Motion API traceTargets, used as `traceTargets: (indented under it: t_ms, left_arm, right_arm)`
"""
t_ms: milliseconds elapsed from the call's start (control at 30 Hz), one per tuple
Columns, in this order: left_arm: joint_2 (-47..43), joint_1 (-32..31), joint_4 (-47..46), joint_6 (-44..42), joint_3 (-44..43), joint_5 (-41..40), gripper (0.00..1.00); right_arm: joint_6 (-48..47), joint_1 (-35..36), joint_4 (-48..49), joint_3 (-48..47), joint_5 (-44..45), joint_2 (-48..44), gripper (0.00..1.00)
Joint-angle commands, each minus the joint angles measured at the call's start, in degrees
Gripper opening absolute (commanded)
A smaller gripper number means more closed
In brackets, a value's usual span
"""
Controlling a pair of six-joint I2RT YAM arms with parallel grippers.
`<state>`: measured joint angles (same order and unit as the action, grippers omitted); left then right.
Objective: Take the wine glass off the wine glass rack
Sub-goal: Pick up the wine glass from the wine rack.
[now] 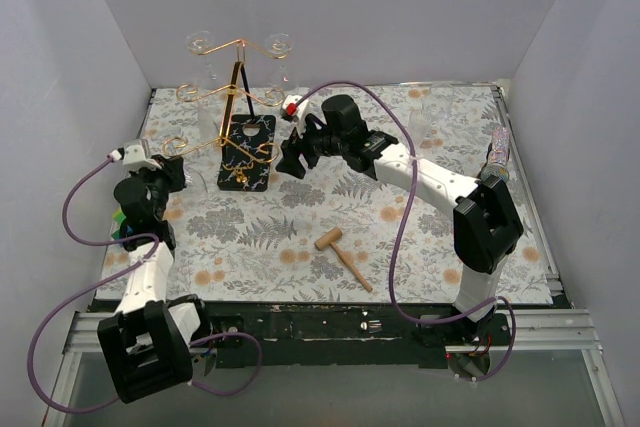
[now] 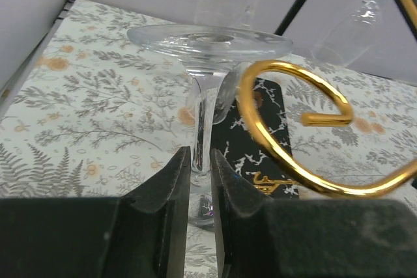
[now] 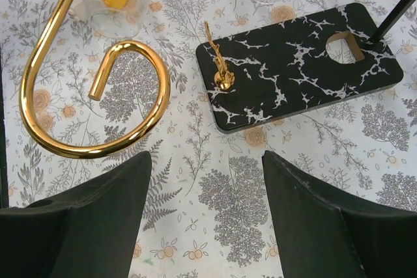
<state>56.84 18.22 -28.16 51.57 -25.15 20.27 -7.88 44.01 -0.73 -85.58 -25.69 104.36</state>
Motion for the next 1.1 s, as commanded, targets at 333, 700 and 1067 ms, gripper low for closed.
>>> traceTargets:
  t_ms: [333,700,1067]
  left_arm:
    - [-0.41,3.14,33.12,4.31,-17.55,-9.03,0.00]
    - [5.82,3.32,59.45,13.10,-24.87,2.48,0.00]
    - [13.30,2.09,46.98,24.71,-14.94,19.98,0.00]
  right_arm:
    - [-6.88,-1.03,-7.26,-3.28,2.75,-7.23,0.87]
    - [-22.17,-1.03,-7.44,10.16,3.37,-20.84,0.89]
    - [-41.06,0.02,-3.16,29.93,-0.06,-33.42,0.88]
